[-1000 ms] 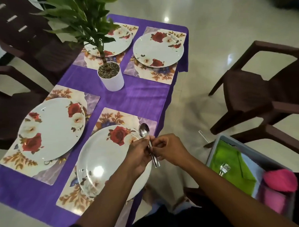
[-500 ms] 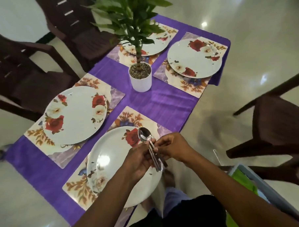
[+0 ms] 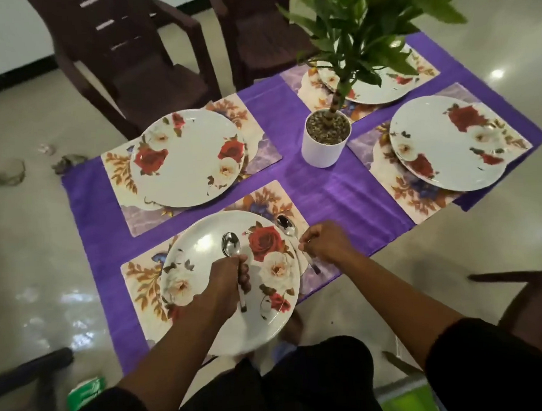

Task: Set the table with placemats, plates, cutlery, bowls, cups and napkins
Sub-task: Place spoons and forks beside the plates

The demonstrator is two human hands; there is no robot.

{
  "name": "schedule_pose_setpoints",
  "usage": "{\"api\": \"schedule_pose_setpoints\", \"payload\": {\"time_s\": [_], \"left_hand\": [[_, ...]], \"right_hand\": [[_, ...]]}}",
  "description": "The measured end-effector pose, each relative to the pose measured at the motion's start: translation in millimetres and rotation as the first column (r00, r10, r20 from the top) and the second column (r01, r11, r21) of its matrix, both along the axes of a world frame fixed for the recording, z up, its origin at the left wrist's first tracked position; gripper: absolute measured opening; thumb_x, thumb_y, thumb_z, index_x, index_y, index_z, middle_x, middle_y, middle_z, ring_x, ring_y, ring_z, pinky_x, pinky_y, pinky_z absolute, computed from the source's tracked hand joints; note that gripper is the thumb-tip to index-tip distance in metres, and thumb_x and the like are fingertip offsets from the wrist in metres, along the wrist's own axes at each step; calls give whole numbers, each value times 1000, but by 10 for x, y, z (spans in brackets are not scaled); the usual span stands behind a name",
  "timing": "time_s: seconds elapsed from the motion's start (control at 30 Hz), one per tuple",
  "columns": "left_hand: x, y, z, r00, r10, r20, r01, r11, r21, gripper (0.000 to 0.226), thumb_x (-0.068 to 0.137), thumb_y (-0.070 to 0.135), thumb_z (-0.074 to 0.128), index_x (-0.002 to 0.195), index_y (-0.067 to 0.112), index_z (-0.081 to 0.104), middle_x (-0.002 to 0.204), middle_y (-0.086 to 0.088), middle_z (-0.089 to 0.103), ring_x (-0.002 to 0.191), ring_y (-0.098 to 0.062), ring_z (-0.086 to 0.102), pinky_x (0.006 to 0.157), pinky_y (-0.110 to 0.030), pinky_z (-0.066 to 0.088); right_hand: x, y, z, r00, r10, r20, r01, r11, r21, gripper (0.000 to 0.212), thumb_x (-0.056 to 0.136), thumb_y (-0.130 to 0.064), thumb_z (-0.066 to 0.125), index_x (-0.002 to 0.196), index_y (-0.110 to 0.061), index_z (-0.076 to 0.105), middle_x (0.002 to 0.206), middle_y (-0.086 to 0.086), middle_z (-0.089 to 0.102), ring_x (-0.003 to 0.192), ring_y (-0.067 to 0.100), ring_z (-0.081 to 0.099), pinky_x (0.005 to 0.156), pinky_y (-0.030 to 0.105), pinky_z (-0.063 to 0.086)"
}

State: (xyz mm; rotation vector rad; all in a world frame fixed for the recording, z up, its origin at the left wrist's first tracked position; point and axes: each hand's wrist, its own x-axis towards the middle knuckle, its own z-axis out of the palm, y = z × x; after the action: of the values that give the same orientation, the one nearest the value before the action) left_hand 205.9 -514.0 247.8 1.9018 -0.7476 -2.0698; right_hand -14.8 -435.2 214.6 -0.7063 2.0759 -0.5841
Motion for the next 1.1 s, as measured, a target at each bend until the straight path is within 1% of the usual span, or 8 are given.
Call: {"api": "schedule_pose_setpoints", "payload": {"time_s": [0.1,0.2,0.43,0.6,0.8,0.87,0.97,1.1], "left_hand": [[26,45,-3,998,45,35,-44,999,-8,21,101,4,43,87,10,57,57,-2,41,50,-13,32,51,-27,28],[86,45,-32,993,102,58,-102,995,3,18,101,4,44,90,10,56,58,-2,42,49,-13,32,50,-26,28],[106,116,-107,986,167,30,-168,985,28,20,104,8,43,92,8,59,59,-2,46,54,-14,36,53,-27,32],[108,188,-127,976,216,-6,-215,975,58,20,106,9,43,98,7,61,60,-2,49,57,-14,40,56,-29,37],[80,263,-103,933,297,-202,-277,953,123,18,107,13,46,102,7,63,73,-7,61,67,-18,58,70,-31,53],[35,260,-76,907,309,-288,-280,950,135,25,107,13,46,102,4,69,88,-14,71,81,-25,69,82,-37,58],[-84,226,24,916,174,-362,-157,985,77,32,105,15,51,105,3,80,115,-21,75,107,-35,72,99,-46,56],[-273,175,139,917,80,-392,-75,997,27,34,106,20,54,132,0,65,128,-26,68,121,-41,66,105,-52,54]], "right_hand": [[-62,-108,-74,999,43,-30,-43,999,14,27,71,-18,92,58,-28,71,57,-16,68,59,2,64,66,27,54],[-30,-169,-121,996,75,-47,-75,997,3,22,72,-16,89,59,-25,73,54,-12,68,56,7,65,67,31,60],[24,-198,-124,957,211,-201,-219,976,-16,12,75,-21,84,77,-25,73,78,-12,69,74,7,65,65,22,47],[39,-185,-136,946,245,-212,-256,966,-28,11,78,-23,83,86,-21,76,85,-9,70,80,9,66,74,28,56],[-7,-118,-17,968,134,-214,-161,980,-113,7,83,-20,75,89,-24,72,90,-9,71,86,11,65,73,28,51],[41,-125,91,977,133,-166,-161,973,-168,5,86,-19,74,82,-23,73,83,-9,73,79,10,68,72,29,55],[177,-137,266,983,157,98,-133,967,-216,4,86,-12,75,83,-12,77,74,3,75,68,20,74,67,39,63],[305,-100,415,954,251,162,-198,937,-289,6,88,-14,79,89,-9,79,79,5,77,71,22,75,63,31,62]]}}
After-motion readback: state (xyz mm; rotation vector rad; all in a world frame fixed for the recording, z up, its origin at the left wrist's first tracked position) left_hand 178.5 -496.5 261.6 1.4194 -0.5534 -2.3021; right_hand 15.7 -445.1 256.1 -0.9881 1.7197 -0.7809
